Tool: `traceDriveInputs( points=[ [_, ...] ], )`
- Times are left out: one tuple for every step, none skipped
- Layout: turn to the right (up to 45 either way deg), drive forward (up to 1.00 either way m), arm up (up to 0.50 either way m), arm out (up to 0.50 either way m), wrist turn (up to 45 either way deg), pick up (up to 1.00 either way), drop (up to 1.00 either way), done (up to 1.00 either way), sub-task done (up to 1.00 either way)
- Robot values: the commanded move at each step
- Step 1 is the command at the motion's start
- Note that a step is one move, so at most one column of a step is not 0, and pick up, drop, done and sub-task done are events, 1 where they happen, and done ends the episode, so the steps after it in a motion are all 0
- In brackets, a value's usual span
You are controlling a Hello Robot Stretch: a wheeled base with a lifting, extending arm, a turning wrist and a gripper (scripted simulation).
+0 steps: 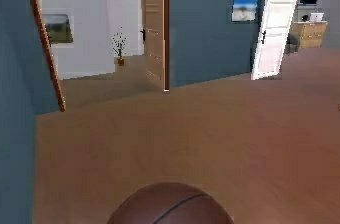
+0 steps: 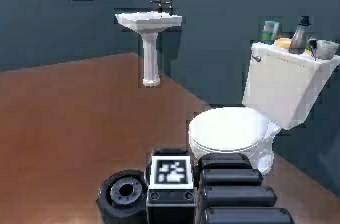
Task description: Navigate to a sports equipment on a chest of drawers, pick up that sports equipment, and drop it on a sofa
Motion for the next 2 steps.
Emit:
traceDriveInputs(
  points=[
    [0.0, 0.35, 0.0, 0.0, 0.0, 0.0, 0.0, 0.0, 0.0],
    [-27.0, 0.0, 0.0, 0.0, 0.0, 0.0, 0.0, 0.0, 0.0]
  ],
)
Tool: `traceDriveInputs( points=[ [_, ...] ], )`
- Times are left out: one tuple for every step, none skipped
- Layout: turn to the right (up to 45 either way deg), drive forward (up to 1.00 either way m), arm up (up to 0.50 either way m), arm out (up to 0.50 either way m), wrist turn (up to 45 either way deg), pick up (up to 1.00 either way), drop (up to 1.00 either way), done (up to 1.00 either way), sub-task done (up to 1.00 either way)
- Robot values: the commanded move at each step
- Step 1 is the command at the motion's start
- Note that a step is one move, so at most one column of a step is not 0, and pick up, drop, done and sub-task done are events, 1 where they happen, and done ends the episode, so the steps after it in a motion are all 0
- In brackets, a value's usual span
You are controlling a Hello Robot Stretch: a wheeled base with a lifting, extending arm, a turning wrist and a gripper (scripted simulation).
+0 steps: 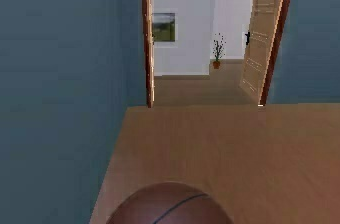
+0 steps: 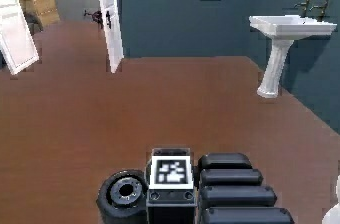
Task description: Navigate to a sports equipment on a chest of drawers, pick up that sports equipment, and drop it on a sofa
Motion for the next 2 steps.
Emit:
traceDriveInputs(
  points=[
    [0.0, 0.15, 0.0, 0.0, 0.0, 0.0, 0.0, 0.0, 0.0],
    [12.0, 0.0, 0.0, 0.0, 0.0, 0.0, 0.0, 0.0, 0.0]
  ],
)
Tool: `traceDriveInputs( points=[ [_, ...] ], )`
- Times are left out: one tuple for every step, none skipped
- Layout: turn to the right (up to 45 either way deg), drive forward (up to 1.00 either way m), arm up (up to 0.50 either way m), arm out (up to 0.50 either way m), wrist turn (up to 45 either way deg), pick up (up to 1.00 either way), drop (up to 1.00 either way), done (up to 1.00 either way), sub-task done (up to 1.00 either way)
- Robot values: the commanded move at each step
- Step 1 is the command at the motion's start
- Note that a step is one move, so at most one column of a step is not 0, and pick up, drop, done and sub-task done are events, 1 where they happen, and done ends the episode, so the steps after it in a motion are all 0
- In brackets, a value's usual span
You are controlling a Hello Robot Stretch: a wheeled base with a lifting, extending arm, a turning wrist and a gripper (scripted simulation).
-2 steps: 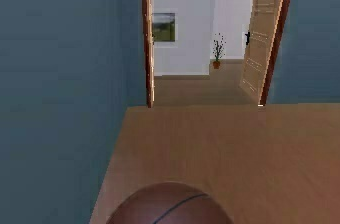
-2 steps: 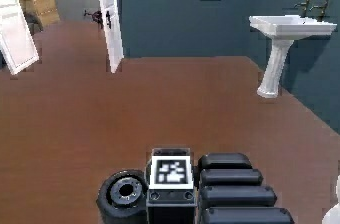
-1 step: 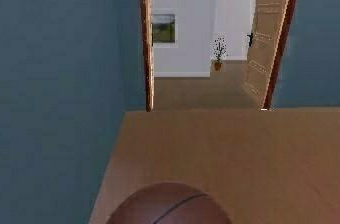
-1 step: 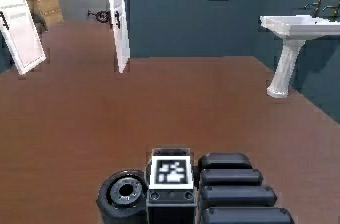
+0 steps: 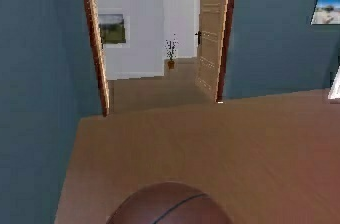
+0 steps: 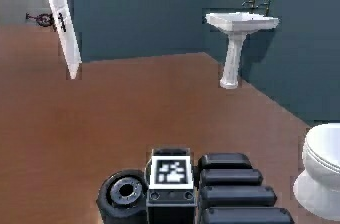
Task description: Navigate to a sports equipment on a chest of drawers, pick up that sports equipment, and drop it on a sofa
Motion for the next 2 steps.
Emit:
traceDriveInputs(
  points=[
    [0.0, 1.0, 0.0, 0.0, 0.0, 0.0, 0.0, 0.0, 0.0],
    [0.0, 1.0, 0.0, 0.0, 0.0, 0.0, 0.0, 0.0, 0.0]
  ],
)
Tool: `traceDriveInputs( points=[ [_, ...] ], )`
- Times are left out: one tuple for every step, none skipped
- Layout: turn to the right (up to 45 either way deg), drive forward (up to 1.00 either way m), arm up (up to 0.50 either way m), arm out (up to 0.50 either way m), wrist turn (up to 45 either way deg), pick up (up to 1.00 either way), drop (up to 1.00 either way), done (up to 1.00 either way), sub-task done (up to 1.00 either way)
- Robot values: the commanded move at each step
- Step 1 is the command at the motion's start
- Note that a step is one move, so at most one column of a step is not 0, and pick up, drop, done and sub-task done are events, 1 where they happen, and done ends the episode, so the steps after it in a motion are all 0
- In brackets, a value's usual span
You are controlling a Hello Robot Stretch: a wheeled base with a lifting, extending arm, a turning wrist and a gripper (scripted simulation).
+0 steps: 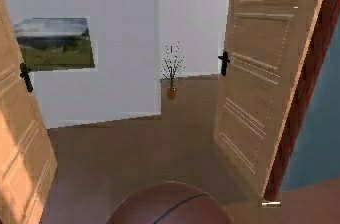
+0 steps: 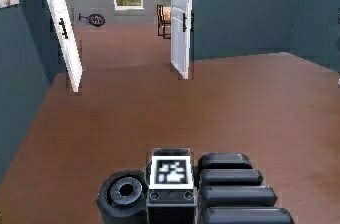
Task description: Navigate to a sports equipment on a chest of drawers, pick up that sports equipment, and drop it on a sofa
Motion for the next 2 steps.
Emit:
traceDriveInputs(
  points=[
    [0.0, 1.0, 0.0, 0.0, 0.0, 0.0, 0.0, 0.0, 0.0],
    [0.0, 1.0, 0.0, 0.0, 0.0, 0.0, 0.0, 0.0, 0.0]
  ],
)
